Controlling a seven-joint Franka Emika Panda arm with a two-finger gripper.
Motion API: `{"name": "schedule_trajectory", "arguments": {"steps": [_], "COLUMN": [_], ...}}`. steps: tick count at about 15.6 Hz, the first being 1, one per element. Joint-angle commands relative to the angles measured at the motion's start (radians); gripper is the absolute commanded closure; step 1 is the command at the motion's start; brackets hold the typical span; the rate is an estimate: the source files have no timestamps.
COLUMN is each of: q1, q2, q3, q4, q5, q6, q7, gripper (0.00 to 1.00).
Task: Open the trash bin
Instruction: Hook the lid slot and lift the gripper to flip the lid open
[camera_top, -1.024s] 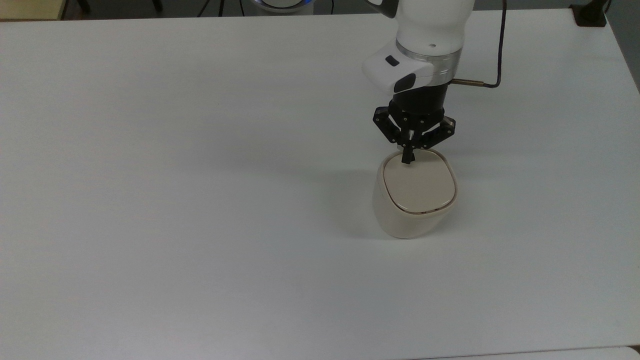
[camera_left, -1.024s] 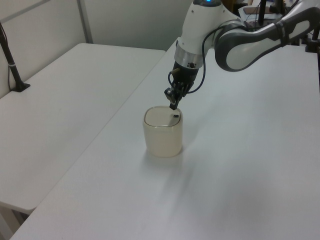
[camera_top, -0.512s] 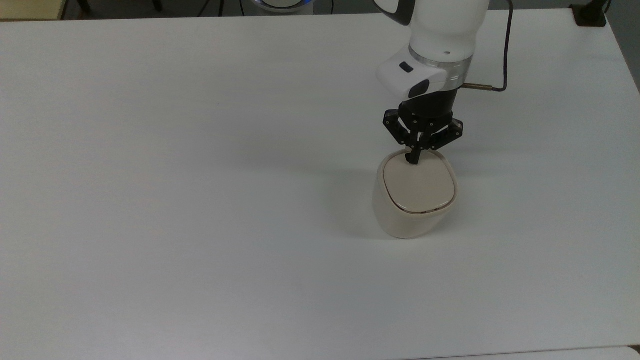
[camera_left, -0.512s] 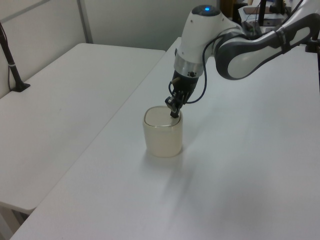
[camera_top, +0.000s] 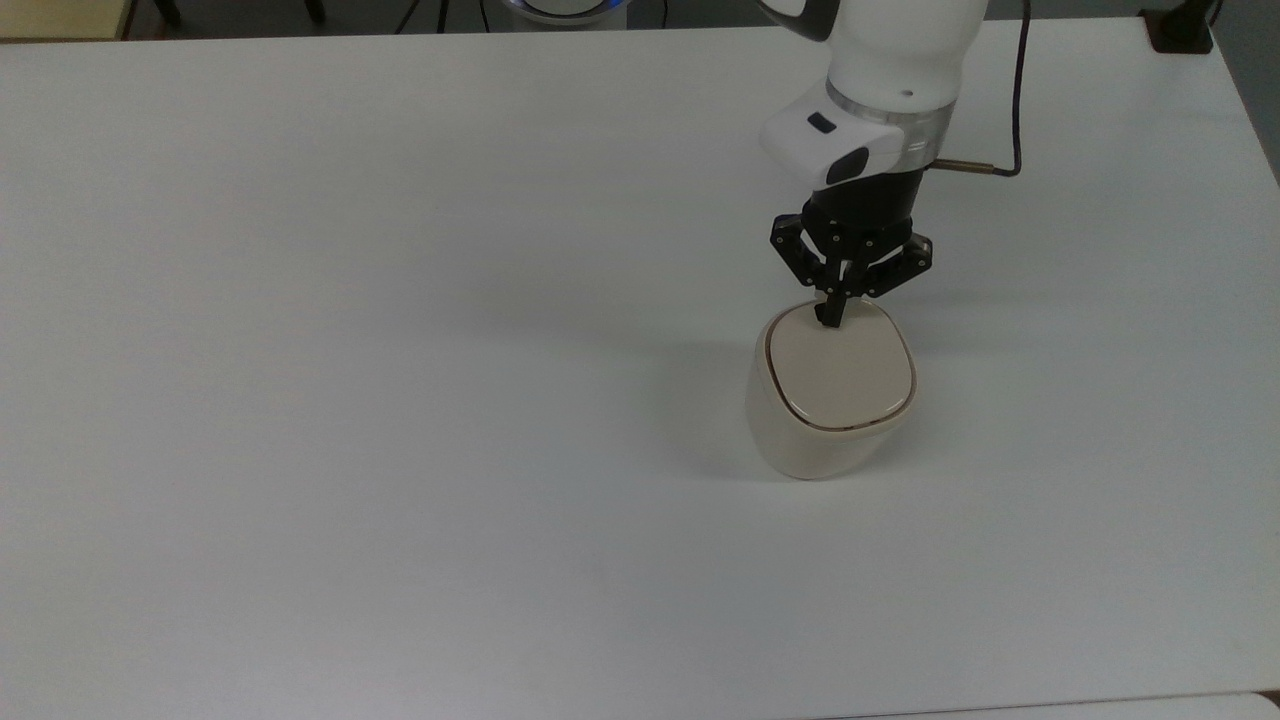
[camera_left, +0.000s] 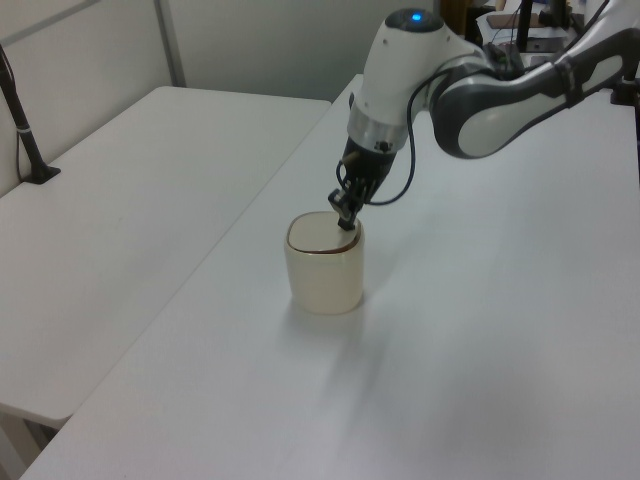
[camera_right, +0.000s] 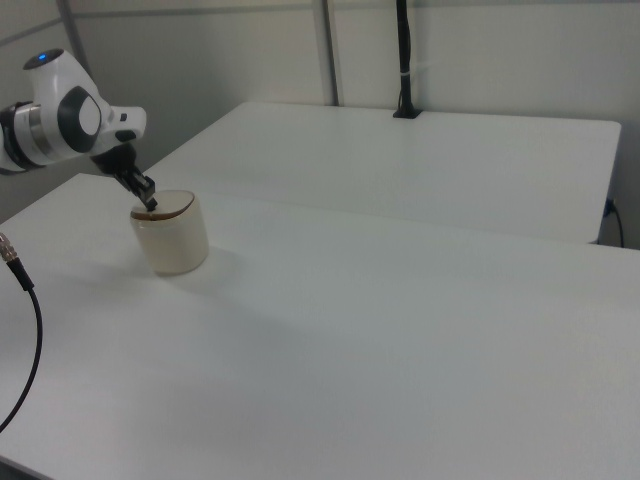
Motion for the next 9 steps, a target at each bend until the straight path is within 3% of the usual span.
{"name": "schedule_trajectory", "arguments": {"steps": [1,9], "q1": [-0.036,-0.125], "q2": [-0.109,-0.261], "q3": [0.01,0.01], "q4": [-0.015,-0.021], "q5": [-0.003,0.04], "q6": [-0.067,-0.261], "q7": [0.018,0.009], "gripper": [1.0,1.0]}}
